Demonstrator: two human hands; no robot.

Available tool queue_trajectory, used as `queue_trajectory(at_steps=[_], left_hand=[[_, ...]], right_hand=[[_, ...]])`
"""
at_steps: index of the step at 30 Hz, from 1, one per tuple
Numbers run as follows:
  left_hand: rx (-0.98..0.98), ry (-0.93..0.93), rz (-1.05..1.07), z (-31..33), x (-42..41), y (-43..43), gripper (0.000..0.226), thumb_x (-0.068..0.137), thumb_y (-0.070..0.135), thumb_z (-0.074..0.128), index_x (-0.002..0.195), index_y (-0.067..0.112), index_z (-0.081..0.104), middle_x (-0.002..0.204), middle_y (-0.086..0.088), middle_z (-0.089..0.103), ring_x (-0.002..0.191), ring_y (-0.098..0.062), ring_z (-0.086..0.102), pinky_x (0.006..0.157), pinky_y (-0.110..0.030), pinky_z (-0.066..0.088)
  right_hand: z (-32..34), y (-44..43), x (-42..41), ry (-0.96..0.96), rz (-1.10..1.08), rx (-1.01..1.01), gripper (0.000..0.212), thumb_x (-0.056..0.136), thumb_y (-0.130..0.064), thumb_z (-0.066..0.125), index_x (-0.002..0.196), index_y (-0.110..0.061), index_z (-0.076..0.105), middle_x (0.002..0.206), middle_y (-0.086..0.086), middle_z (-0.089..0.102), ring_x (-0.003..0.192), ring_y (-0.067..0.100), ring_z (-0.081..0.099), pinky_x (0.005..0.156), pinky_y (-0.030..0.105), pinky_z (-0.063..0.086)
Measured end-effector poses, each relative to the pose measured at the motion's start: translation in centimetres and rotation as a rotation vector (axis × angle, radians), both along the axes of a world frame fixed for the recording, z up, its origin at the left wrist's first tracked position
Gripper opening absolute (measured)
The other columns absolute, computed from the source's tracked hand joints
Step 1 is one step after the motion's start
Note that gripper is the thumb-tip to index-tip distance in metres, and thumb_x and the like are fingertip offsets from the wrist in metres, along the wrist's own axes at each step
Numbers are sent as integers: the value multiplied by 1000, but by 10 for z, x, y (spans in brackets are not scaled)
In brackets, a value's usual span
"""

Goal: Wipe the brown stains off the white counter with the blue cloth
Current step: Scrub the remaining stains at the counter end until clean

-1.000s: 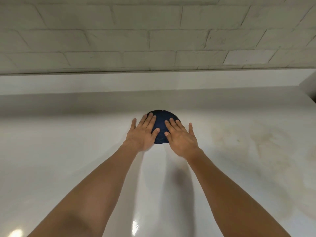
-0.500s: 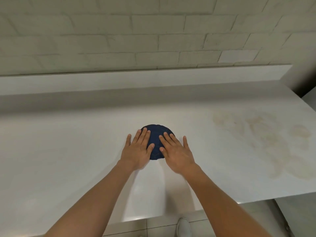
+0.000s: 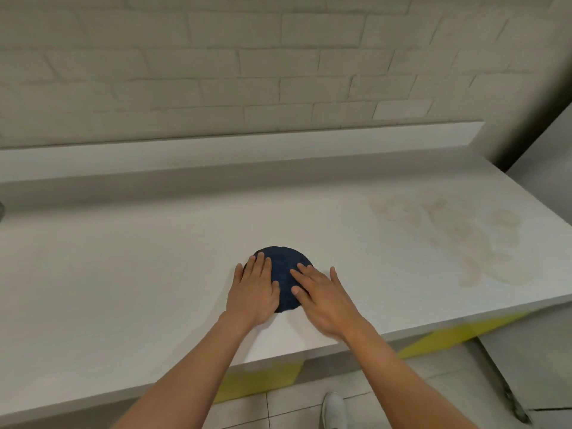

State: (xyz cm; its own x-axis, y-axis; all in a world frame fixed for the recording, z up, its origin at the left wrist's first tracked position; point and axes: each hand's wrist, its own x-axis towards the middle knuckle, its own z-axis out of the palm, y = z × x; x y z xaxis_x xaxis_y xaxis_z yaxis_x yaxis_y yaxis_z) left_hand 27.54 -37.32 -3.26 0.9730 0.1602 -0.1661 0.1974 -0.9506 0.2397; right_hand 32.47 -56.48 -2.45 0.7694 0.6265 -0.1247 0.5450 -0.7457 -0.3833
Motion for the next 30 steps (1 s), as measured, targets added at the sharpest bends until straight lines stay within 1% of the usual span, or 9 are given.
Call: queue_trajectory(at_steps=[4,7,9,12,17,22,24,27,30], left_hand=[[-102,-84,3,8,11,-23,61,107,49,21,163,27,8,170,-6,1,155,-27,1,124,-47,2],[-31,-28,-19,-3,7,-29,64,104,61,12,161,37,-1,170,-4,-9,155,-27,-11,123,-47,-10],[-14,-34,-40,-8,5,-19,66,101,67,9,160,41,-1,170,-1,-10,155,-24,-12,123,-45,-10],[17,-48,-11,-11,19,1,68,98,70,9,160,43,1,170,0,-5,156,-24,-7,124,-47,-6],[47,-27,169,-5,70,-11,69,100,66,13,161,37,0,170,-9,-3,155,-33,-5,122,-56,-3],[38,-14,44,-8,69,-73,67,99,69,10,159,44,-4,169,-10,-10,154,-33,-11,121,-54,-9],[46,-18,-53,-12,52,-77,68,97,72,6,159,45,-5,169,-6,-12,155,-30,-13,122,-51,-11],[63,-2,-94,-13,48,-54,70,96,74,5,159,46,-2,169,1,-11,156,-25,-7,124,-46,-2],[104,36,26,-7,79,-44,69,98,69,12,160,42,-2,170,-3,-8,156,-29,-5,124,-50,3]], right_hand=[[7,-33,21,-59,-200,127,54,106,-47,27,156,-25,31,163,-4,25,151,12,15,122,40,-1],[9,-65,44,-123,-317,68,51,107,-38,33,152,-16,38,161,6,30,150,20,20,122,47,9],[9,-86,57,-141,-347,4,49,106,-34,36,150,-13,41,160,10,32,149,24,23,121,51,14],[4,-114,69,-79,-374,-79,52,106,-36,36,153,-15,36,162,7,28,151,23,19,122,51,12],[-2,-121,62,-34,-327,-70,54,107,-42,32,157,-22,28,165,1,20,152,22,16,123,48,13],[4,-134,84,-94,-327,1,45,105,-43,39,143,-24,53,152,-2,46,137,24,41,110,39,36],[8,-141,99,-113,-340,32,43,104,-40,41,141,-22,55,147,0,51,131,26,45,104,40,42],[8,-155,124,-154,-338,15,46,104,-38,44,146,-20,49,154,3,43,138,26,39,108,41,37],[6,-172,145,-153,-327,-46,52,104,-41,42,151,-21,41,160,4,33,146,24,28,118,42,28]])
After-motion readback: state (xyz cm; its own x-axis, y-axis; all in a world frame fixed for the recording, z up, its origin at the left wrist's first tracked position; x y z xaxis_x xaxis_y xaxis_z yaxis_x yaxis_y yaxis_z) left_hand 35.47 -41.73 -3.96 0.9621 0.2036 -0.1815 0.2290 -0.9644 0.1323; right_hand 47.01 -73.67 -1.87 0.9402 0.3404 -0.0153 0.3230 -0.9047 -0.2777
